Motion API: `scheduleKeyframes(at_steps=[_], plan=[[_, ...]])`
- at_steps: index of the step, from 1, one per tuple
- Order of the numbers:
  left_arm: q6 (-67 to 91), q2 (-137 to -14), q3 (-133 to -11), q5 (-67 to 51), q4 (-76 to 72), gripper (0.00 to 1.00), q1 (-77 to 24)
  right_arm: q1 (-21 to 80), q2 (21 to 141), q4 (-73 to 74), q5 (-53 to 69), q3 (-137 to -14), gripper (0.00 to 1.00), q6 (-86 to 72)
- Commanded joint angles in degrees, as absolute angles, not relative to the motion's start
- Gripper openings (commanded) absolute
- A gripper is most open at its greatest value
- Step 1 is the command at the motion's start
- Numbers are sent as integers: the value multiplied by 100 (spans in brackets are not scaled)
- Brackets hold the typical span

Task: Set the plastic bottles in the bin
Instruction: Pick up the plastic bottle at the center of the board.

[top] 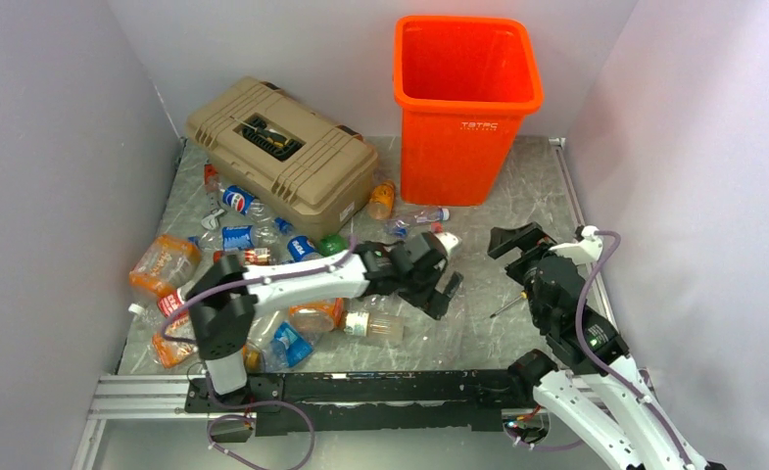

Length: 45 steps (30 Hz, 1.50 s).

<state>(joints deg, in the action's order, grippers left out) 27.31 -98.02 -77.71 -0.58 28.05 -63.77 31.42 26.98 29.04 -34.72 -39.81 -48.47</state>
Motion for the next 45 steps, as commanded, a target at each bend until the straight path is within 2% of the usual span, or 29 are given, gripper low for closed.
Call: scheduleKeyframes(at_steps=[1,7,14,26,33,39,41,45], plan=[[2959,-10519,-8449,754,3391,99,-6920,3138,2462,3085,-3683,-4236,100,-4742],[3151,-11493,-9235,1039,3917,99,-7145,3138,2374,3147,-3679,-4262,100,-4650],[3454,-11631,-9336,1408,3874,99,-7274,3135,2372,3187,-3556,-4191,100,-4711],[3093,-12106,-9286,1104,3533,98,-7282,3138,2316,3172,-3341,-4080,100,-4735],[2881,-12009,-9182,1155,3496,82,-7231,3138,2246,3173,-3283,-4057,100,-4698],[2424,-11339,-9062,1629,3563,58,-7260,3138,2163,3061,-3229,-4180,100,-4408],[2229,-10978,-9057,1871,3674,56,-7262,3137,2163,3066,-3258,-4352,100,-4218],[1623,-9981,-8907,2596,3815,58,-7247,3137,2231,3111,-3263,-4796,100,-3835]])
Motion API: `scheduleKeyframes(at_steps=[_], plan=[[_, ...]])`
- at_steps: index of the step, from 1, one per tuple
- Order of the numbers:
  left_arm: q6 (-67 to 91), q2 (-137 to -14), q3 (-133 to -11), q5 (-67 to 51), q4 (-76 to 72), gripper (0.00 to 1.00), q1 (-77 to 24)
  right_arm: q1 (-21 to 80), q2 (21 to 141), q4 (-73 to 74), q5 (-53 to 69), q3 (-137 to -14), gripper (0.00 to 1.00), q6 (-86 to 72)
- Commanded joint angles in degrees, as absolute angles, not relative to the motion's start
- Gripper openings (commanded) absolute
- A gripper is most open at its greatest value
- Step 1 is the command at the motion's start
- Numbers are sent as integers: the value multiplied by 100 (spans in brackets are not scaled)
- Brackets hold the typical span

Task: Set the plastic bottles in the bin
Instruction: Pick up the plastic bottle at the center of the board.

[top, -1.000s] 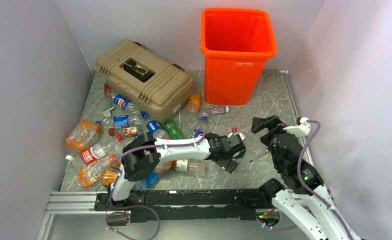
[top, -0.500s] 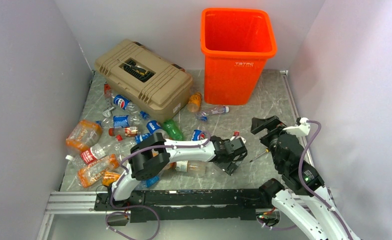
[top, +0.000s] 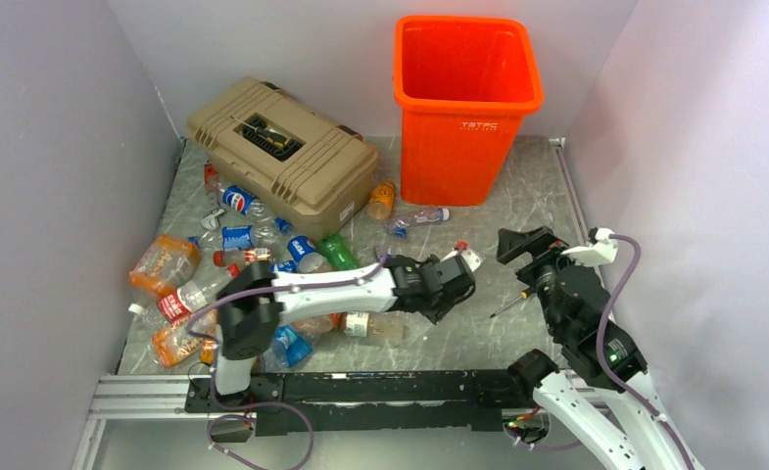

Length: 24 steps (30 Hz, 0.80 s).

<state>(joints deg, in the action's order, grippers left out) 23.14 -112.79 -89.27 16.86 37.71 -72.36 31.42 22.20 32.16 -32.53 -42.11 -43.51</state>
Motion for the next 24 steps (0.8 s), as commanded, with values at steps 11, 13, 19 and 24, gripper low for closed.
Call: scheduleKeyframes(at_steps=[11,13,19,24], plan=[[-412,-6732,-7011,1684,2389,62,-6749,3138,2058,1708,-1769,-4378,100,-2936],[-567,-6281,-6596,1327,2005,62,-6714,3138,2169,1459,-1271,-4282,100,-2898],[-746,-5562,-6330,793,2023,61,-6697,3138,2490,873,-413,-4381,100,-2863],[-758,-4938,-6256,67,2348,60,-6697,3138,2617,-174,643,-4294,100,-3161]])
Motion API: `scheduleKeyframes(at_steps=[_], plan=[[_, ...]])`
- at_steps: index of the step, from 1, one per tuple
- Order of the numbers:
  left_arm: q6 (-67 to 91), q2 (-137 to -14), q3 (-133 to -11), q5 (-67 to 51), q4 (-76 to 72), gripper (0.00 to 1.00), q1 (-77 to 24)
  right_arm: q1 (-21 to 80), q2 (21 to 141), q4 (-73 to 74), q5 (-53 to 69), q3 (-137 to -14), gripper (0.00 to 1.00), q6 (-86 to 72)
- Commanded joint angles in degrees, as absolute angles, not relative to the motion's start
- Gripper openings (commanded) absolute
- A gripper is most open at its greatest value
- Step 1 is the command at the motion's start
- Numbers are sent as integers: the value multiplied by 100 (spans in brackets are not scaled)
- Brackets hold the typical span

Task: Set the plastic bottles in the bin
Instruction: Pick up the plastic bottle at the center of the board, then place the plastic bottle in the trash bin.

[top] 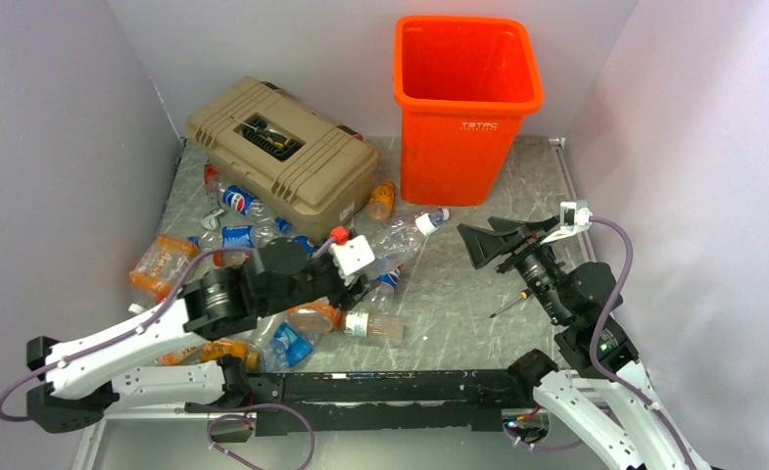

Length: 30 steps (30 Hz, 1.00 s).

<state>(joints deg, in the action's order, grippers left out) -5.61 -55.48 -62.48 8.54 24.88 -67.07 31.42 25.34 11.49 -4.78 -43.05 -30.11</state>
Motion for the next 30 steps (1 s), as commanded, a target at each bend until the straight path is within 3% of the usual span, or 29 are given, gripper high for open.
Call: scheduleKeyframes(at_steps=[1,6,13,30], plan=[[-775,-4791,-6121,-14,2295,60,-6697,3138,2670,-374,805,-4269,100,-3282],[-756,-4060,-5080,-64,1460,58,-6678,3138,2947,-1471,1529,-4104,100,-3823],[-854,-3954,-5095,-54,1639,57,-6659,3150,3642,-2822,2478,-4300,100,-4536],[-709,-4017,-5030,229,1493,57,-6583,4580,4610,-2338,2256,-4883,93,-3427]])
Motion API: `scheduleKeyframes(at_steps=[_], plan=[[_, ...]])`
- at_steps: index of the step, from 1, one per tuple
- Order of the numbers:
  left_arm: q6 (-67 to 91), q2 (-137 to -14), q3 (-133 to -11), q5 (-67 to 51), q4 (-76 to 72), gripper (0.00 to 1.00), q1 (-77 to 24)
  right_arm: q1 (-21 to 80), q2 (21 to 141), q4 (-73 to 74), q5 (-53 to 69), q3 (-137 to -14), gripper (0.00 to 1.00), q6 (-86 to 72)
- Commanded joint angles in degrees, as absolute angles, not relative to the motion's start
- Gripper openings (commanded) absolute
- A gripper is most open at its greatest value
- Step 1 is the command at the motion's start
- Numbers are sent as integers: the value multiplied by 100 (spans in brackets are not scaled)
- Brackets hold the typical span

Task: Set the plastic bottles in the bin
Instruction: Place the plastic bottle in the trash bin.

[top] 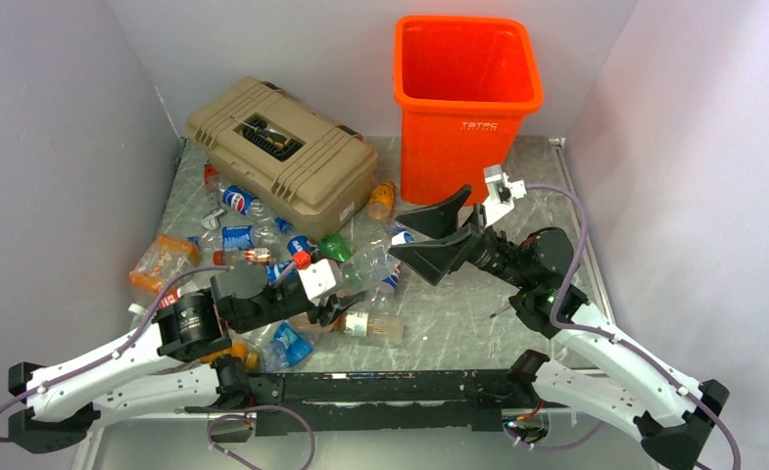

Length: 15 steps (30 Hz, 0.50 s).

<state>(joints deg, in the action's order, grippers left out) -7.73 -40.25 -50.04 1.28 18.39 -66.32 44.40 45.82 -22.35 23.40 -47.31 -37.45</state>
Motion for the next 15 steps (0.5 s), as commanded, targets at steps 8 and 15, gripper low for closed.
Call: scheduleKeyframes(at_steps=[8,15], plan=[[-681,-3946,-4967,203,1385,57,-6565,4698,4654,-2133,1662,-4718,76,-3453],[-639,-4031,-4988,145,1411,59,-6565,4698,4831,-2540,1525,-4641,46,-3709]])
